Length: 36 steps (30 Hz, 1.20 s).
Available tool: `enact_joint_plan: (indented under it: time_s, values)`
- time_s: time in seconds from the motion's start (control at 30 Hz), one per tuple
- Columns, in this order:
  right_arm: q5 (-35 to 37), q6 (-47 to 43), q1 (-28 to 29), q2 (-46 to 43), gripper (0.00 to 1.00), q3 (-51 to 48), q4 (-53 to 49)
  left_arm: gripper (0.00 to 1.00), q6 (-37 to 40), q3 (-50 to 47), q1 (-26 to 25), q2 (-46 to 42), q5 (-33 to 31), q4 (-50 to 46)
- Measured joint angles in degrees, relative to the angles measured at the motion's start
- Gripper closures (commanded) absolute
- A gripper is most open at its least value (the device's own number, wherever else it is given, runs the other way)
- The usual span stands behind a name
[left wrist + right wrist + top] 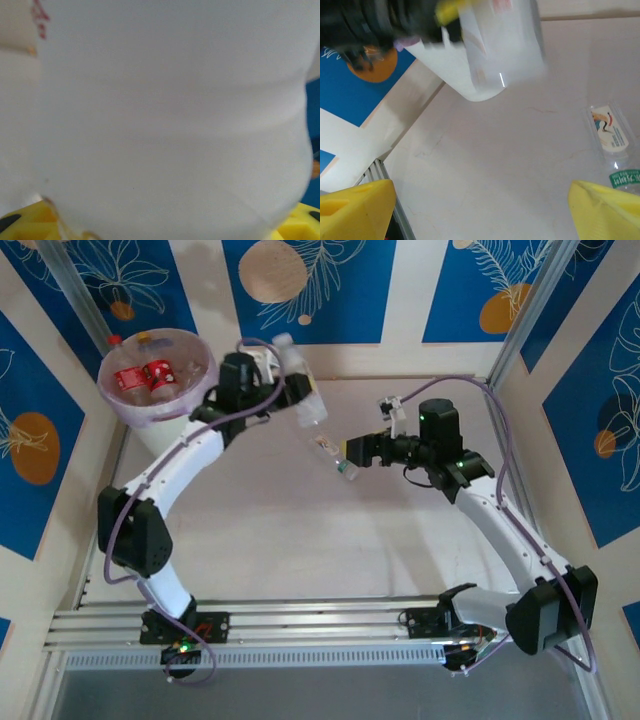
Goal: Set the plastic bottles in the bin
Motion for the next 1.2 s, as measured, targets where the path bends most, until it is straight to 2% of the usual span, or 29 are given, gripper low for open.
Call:
enact_joint_plan:
  time_s: [0.27, 0.43, 0.53, 0.7, 0.87, 1.2]
  values:
    - [2.2, -0.9, -1.4, 0.5, 0.12, -3.6, -3.5, 0.56, 6.2, 20.2, 18.3, -0.2, -0.5, -8.5]
    - [4.0, -2.2, -1.4, 1.5, 0.12, -3.7, -5.1, 0.58, 6.2, 24.2, 29.2, -0.8, -1.3, -10.9]
    - [4.7, -2.6, -1.4, 1.9, 0.12, -4.2, -5.6, 0.60, 6.1, 25.9, 33.6, 0.4, -1.0, -13.4]
    - [5.9, -3.1, -1.4, 2.0, 0.12, -4.6, -6.7, 0.58, 7.6, 30.9, 35.1, 6.9, 0.7, -18.9]
    - [7.3, -3.5, -1.2, 2.0, 0.12, -5.0, -7.9, 0.60, 9.9, 31.3, 34.7, 12.9, 2.3, -24.3]
    - [14.1, -3.8, 2.2, 3.8, 0.12, -5.0, -9.1, 0.62, 15.6, 31.6, 32.9, 16.3, 4.9, -31.4]
